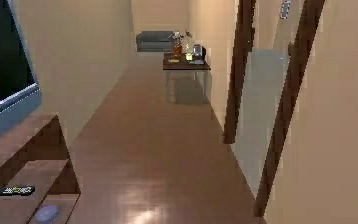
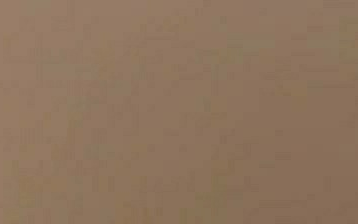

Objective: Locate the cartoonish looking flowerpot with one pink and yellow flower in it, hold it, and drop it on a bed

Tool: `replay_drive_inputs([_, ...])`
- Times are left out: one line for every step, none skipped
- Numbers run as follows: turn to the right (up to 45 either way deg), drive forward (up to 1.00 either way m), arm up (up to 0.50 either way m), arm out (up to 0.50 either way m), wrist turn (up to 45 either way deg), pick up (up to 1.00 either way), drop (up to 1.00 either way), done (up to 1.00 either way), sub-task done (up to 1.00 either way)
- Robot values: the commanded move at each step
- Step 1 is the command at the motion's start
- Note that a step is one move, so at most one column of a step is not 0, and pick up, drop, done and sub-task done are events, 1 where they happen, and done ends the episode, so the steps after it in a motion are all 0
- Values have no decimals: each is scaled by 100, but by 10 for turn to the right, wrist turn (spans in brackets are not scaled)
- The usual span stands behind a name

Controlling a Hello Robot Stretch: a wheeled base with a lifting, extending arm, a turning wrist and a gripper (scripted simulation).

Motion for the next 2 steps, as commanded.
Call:
replay_drive_inputs([450, 0, 0, 0, 0, 0, 0, 0, 0])
replay_drive_inputs([420, 0, 0, 0, 0, 0, 0, 0, 0])
